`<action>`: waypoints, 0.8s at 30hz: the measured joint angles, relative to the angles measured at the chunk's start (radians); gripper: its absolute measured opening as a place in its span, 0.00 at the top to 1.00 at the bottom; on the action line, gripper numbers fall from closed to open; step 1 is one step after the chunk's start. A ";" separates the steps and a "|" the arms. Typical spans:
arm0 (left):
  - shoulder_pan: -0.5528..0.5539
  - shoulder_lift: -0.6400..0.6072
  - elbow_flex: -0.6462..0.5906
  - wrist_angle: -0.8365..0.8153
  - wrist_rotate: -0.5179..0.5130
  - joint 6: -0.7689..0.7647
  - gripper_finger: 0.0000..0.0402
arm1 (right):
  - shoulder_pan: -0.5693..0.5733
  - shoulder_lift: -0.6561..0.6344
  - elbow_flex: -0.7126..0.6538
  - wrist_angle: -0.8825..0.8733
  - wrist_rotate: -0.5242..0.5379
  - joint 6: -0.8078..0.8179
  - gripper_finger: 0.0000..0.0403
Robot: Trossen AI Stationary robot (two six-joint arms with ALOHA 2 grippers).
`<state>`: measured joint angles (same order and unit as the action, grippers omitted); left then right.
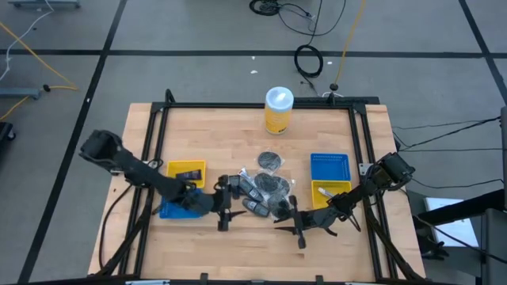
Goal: Pick & Place Travel size toiletries
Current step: Put the bottom black deodorant into the right blue bin
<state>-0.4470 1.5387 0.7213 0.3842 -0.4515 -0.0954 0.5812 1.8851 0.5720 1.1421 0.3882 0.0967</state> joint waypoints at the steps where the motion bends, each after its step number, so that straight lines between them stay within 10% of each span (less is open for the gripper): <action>1: -0.002 0.026 -0.005 0.030 -0.001 -0.003 0.34 | 0.000 0.000 0.002 0.003 0.000 -0.001 0.79; 11: -0.027 0.295 -0.005 0.276 0.000 -0.080 0.34 | -0.040 -0.030 0.136 -0.027 0.011 -0.138 0.57; 24: -0.079 0.293 -0.004 0.111 -0.165 -0.132 0.34 | -0.142 -0.116 0.314 -0.705 0.001 0.061 0.27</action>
<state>-0.5259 1.8317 0.7174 0.4954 -0.6166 -0.2275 0.4394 1.7690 0.8857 0.4370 0.3890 0.1573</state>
